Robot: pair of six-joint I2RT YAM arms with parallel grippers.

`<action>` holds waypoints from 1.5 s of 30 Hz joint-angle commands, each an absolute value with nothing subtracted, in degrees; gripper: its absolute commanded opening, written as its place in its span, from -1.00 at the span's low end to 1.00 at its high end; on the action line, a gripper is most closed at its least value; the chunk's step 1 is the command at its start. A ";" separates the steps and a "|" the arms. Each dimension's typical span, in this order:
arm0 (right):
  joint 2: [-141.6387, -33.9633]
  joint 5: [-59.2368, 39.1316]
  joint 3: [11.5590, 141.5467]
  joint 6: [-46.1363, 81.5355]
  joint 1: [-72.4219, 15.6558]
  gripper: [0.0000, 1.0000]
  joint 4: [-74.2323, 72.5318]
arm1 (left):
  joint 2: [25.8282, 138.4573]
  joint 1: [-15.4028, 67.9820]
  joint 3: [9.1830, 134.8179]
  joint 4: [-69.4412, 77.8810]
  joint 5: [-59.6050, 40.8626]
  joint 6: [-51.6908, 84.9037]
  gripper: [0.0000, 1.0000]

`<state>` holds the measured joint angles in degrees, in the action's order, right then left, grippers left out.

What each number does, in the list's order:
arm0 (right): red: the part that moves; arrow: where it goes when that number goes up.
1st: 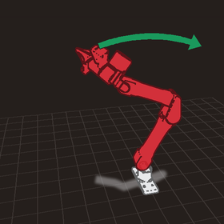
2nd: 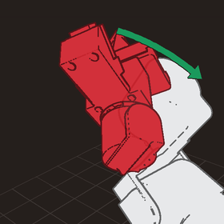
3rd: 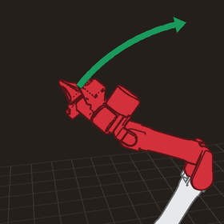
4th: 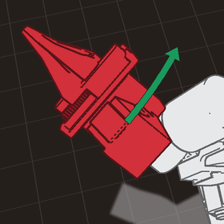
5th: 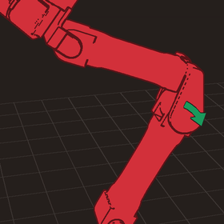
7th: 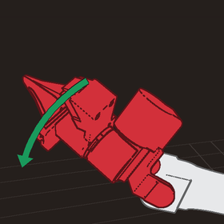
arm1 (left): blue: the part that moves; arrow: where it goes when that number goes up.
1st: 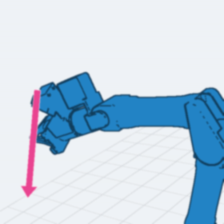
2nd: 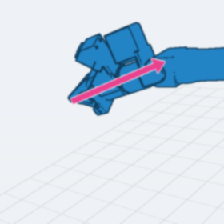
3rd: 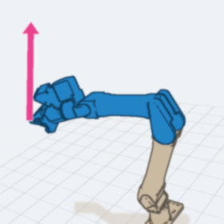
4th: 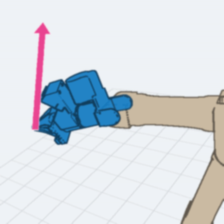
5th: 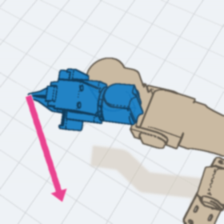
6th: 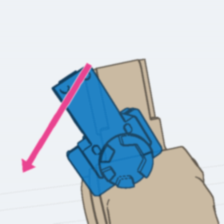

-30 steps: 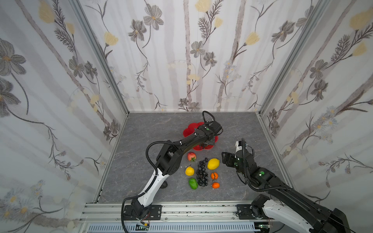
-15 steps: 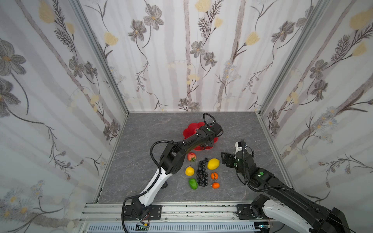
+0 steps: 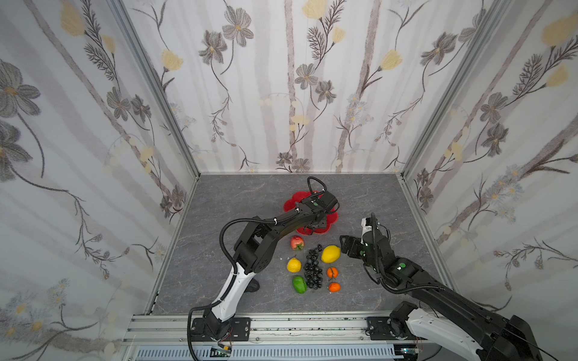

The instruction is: Place and organize the fake fruits in the fruit bowl

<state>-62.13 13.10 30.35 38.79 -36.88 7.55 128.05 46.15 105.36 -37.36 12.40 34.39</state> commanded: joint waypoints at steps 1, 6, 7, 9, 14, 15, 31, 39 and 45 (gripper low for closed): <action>-63.13 11.68 31.65 39.11 -36.84 0.70 4.68 | 124.47 44.91 100.62 -27.07 8.10 36.71 0.18; -65.72 8.37 33.48 39.67 -35.82 0.71 2.49 | 119.80 43.21 91.95 -17.36 2.45 38.77 0.17; -66.52 6.48 33.94 40.25 -35.09 0.70 1.75 | 119.01 42.92 90.33 -15.39 1.30 39.08 0.16; -68.14 2.67 35.02 41.70 -33.44 0.69 0.22 | 117.14 42.72 86.67 -10.90 -0.03 39.29 0.15; -74.26 -5.16 39.44 45.80 -30.21 0.58 -3.78 | 113.10 42.52 78.46 -1.08 -2.18 38.34 0.14; -75.62 -6.23 39.99 46.68 -29.77 0.54 -4.86 | 112.79 42.38 77.59 0.35 -2.92 38.24 0.13; -100.17 -24.61 50.81 53.69 -21.02 -0.17 -19.29 | 110.00 39.82 68.47 14.01 -9.98 39.01 0.09; -105.35 -26.07 52.67 54.71 -19.83 -0.34 -21.28 | 109.43 39.73 67.32 15.52 -10.64 39.38 0.08; -107.89 -27.33 52.83 55.46 -20.00 -0.50 -22.47 | 109.50 39.57 67.04 16.63 -10.99 39.83 0.08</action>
<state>-107.00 -25.87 52.27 54.59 -19.92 -19.03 109.91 39.75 67.16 13.98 -10.66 39.33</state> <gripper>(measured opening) 0.253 0.598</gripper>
